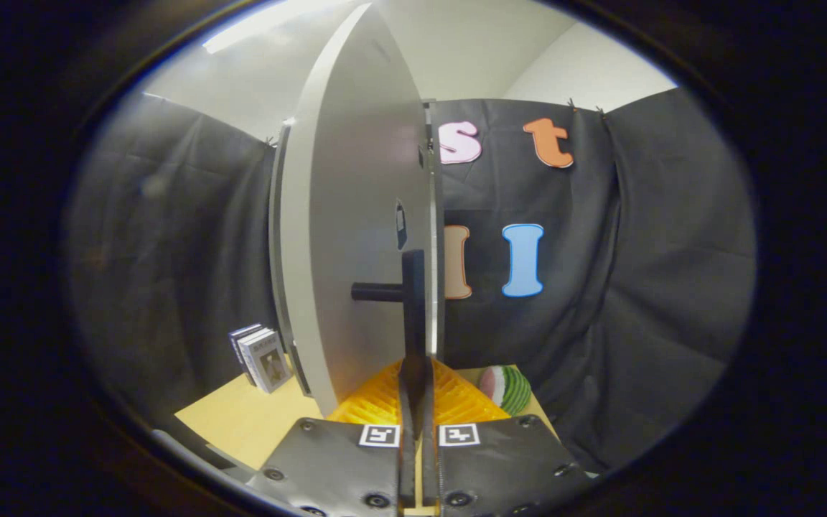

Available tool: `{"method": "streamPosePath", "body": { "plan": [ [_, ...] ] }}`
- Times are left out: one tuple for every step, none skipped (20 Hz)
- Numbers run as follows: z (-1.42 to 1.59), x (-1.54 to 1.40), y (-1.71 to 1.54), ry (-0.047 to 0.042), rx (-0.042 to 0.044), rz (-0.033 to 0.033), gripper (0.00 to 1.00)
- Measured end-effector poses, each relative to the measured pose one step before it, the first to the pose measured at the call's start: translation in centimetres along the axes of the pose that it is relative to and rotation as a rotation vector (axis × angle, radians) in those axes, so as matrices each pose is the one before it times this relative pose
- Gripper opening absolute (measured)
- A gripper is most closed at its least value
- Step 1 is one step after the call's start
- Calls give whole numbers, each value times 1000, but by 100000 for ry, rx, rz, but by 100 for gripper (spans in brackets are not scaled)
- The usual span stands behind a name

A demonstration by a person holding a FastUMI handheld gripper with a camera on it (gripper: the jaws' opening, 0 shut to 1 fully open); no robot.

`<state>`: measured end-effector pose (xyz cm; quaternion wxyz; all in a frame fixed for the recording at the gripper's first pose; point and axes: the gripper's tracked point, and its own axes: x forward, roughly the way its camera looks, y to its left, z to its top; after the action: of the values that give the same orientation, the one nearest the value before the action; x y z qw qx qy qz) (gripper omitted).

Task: Open the shoe cabinet door, grab the shoes and put them into the shoe cabinet, then close the shoe cabinet door.

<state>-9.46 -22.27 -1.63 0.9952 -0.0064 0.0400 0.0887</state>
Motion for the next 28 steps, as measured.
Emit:
{"method": "streamPosePath", "body": {
  "plan": [
    [-22,187,-526,348,371,-406,6],
    [-37,99,-324,-237,348,-108,5],
    [84,126,-405,-43,52,47,5],
    [5,-68,-483,-291,-386,-139,5],
    [48,-22,-351,-91,-269,-36,4],
    [-40,-103,-226,-85,397,662,3],
    [-10,90,-248,-191,153,371,3],
    [36,61,-376,17,18,184,3],
    [72,79,-201,-275,-107,449,3],
    [-31,178,-39,15,-265,240,3],
    [126,-74,0,-570,-951,174,3],
    [34,-200,17,-250,-451,292,3],
    [61,-326,-10,-39,427,383,3],
    [193,-211,-128,-461,438,21,4],
    [483,-230,-108,-1388,150,-272,4],
    [184,-345,92,-767,-31,-347,4],
    [65,-390,55,-88,-47,-330,4],
    [-75,-28,112,12,168,45,4],
    [157,-329,-50,-163,-85,-511,4],
    [141,-733,-212,-600,-275,-872,4],
    [243,-744,-98,-650,-454,-956,4],
    [52,-1229,28,-779,-370,-1154,4],
    [279,-847,150,-486,202,-1009,4],
    [213,-963,3,-587,357,-1417,4],
    [408,-753,183,-1158,-249,-1466,4],
    [170,-626,552,-1219,-645,-1016,4],
    [-118,-549,826,-582,-747,-765,4],
    [-317,-529,841,-192,-717,-729,3]
  ]
}}
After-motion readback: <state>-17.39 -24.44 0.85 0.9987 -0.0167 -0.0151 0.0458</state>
